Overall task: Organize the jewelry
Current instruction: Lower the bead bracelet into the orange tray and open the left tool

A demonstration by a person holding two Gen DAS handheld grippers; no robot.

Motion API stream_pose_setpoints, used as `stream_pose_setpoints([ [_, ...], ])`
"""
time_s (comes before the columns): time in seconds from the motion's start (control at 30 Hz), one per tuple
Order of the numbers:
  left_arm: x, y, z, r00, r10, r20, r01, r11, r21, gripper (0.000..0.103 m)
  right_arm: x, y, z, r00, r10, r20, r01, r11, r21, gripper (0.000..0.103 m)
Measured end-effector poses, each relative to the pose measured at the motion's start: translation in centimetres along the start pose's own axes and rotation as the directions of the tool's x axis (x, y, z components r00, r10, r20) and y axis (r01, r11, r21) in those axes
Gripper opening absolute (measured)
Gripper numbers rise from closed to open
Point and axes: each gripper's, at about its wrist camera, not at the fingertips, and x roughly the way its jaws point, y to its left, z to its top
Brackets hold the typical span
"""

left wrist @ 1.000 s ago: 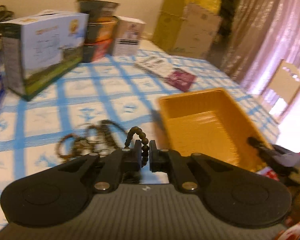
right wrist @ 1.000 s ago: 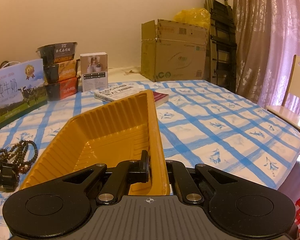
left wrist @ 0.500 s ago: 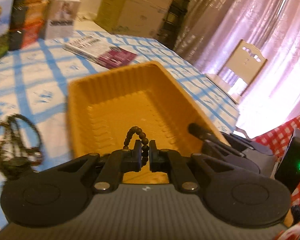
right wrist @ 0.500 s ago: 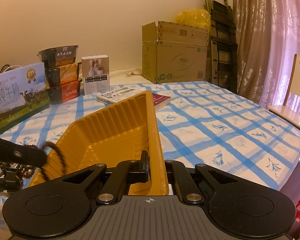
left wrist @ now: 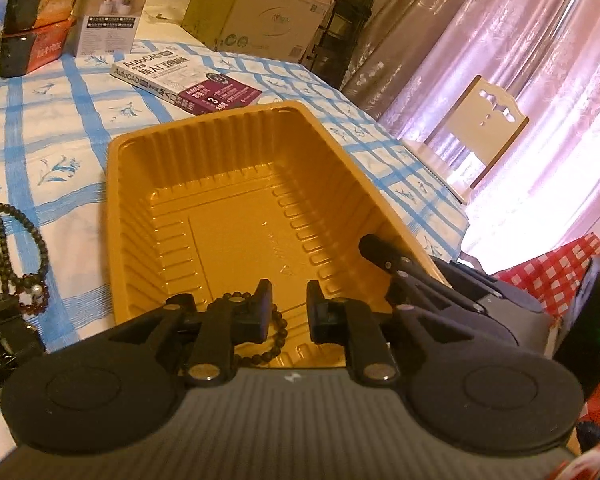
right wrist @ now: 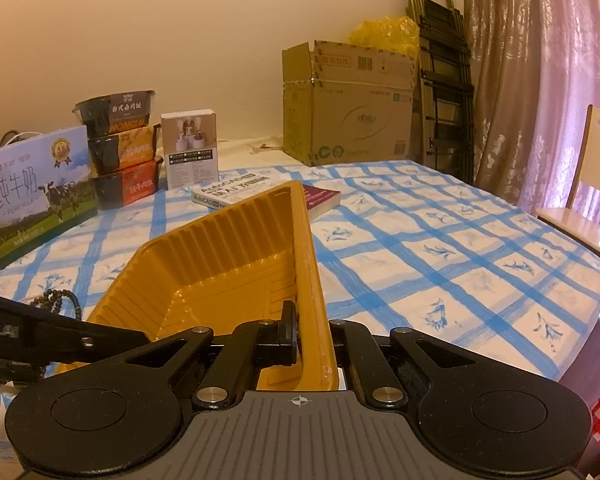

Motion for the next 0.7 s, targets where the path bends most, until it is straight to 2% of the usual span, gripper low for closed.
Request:
stream_pose_setpoints([
  [0.1, -1.4, 0.5, -0.4, 1.0, 0.017, 0.02, -0.017, 1.0, -0.002, 0.018, 0.0, 0.1, -0.1, 1.0, -0.001, -0.004, 0.001, 1.0, 0.001, 0.004],
  [0.3, -5.6, 3.5, -2.1, 0.988, 0.148, 0.051, -0.147, 0.989, -0.013, 0.02, 0.1, 0.0, -0.1, 1.0, -0.002, -0.009, 0.002, 1.0, 0.008, 0.004],
  [0.4, -7.6, 5.5, -2.8, 0.971, 0.233, 0.055, -0.231, 0.972, -0.037, 0.022, 0.1, 0.0, -0.1, 1.0, -0.002, -0.009, 0.002, 1.0, 0.008, 0.004],
  [0.53, -10.0, 8.2, -3.7, 0.936, 0.348, 0.053, -0.344, 0.936, -0.071, 0.022, 0.1, 0.0, -0.2, 1.0, -0.003, -0.011, 0.003, 1.0, 0.007, 0.004],
  [0.7, -11.5, 9.9, -4.8, 0.898, 0.438, 0.039, -0.435, 0.898, -0.072, 0.022, 0.2, -0.1, -0.2, 1.0, -0.007, -0.017, 0.007, 1.0, 0.008, 0.004],
])
